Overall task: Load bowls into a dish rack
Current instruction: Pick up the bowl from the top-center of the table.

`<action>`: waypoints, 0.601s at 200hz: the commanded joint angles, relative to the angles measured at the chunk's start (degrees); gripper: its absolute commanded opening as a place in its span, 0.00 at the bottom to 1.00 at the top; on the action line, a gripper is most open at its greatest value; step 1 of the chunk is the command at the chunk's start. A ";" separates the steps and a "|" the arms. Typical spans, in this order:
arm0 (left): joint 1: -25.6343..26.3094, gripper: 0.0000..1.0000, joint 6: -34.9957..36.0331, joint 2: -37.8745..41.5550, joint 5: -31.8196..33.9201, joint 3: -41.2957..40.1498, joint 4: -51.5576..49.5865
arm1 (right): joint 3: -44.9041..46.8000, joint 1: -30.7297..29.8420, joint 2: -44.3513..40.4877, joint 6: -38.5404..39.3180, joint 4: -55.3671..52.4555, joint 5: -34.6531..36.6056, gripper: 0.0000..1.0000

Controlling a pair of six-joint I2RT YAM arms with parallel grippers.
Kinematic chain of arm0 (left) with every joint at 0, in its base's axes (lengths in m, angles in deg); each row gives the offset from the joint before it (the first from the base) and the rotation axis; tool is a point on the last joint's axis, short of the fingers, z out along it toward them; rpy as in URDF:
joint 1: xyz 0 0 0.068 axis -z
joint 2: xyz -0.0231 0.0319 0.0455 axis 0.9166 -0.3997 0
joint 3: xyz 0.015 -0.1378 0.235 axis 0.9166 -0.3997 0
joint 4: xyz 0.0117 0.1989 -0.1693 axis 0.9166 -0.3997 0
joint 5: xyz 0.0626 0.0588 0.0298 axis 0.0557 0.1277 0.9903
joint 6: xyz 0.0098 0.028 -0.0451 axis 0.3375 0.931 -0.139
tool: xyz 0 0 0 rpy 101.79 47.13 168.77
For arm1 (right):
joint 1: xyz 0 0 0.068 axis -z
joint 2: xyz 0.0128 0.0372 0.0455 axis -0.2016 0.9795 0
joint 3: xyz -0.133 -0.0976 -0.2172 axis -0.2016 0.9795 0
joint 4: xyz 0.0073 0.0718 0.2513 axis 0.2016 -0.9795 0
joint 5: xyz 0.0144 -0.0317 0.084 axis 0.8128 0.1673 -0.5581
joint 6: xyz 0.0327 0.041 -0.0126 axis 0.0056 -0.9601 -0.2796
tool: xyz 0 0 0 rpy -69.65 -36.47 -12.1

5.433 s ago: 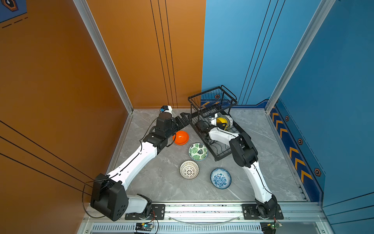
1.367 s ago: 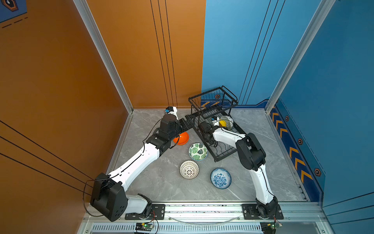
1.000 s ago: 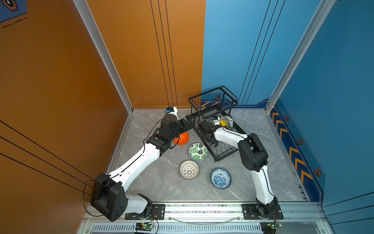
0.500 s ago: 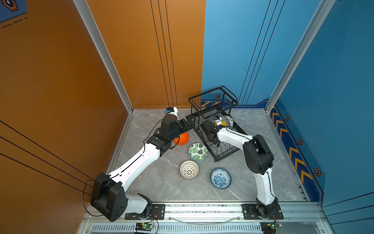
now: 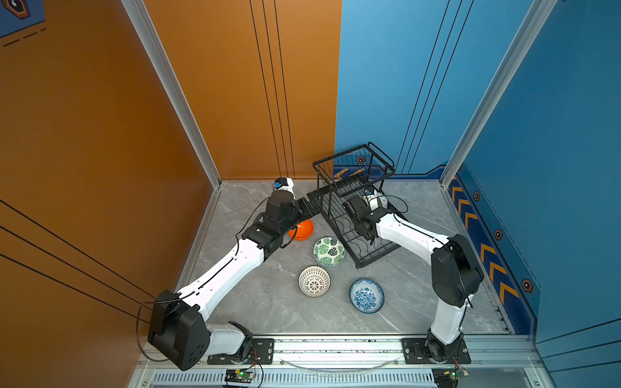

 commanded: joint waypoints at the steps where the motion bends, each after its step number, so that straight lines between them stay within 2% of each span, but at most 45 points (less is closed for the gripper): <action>1: -0.78 0.98 2.21 2.63 1.87 -1.01 -4.86 | 4.14 0.39 -5.74 -0.31 1.27 -2.72 1.00; 30: -3.75 0.98 3.20 4.56 1.30 -2.91 -12.03 | 10.00 1.62 -13.20 0.24 3.30 -6.13 1.00; 63: -10.31 0.98 2.89 3.62 -6.22 -7.02 -17.39 | 18.52 5.32 -23.50 2.08 9.48 -16.05 1.00; 84: -13.38 0.98 2.86 -0.03 -11.32 -7.82 -19.27 | 23.89 7.00 -30.15 3.85 15.69 -23.00 1.00; 101: -15.43 0.98 2.21 -4.50 -16.40 -7.37 -19.57 | 23.73 7.43 -31.98 4.83 15.96 -27.98 1.00; 120: -16.02 0.98 3.41 -7.30 -14.99 -6.83 -20.00 | 20.52 6.60 -30.71 6.11 13.26 -31.26 1.00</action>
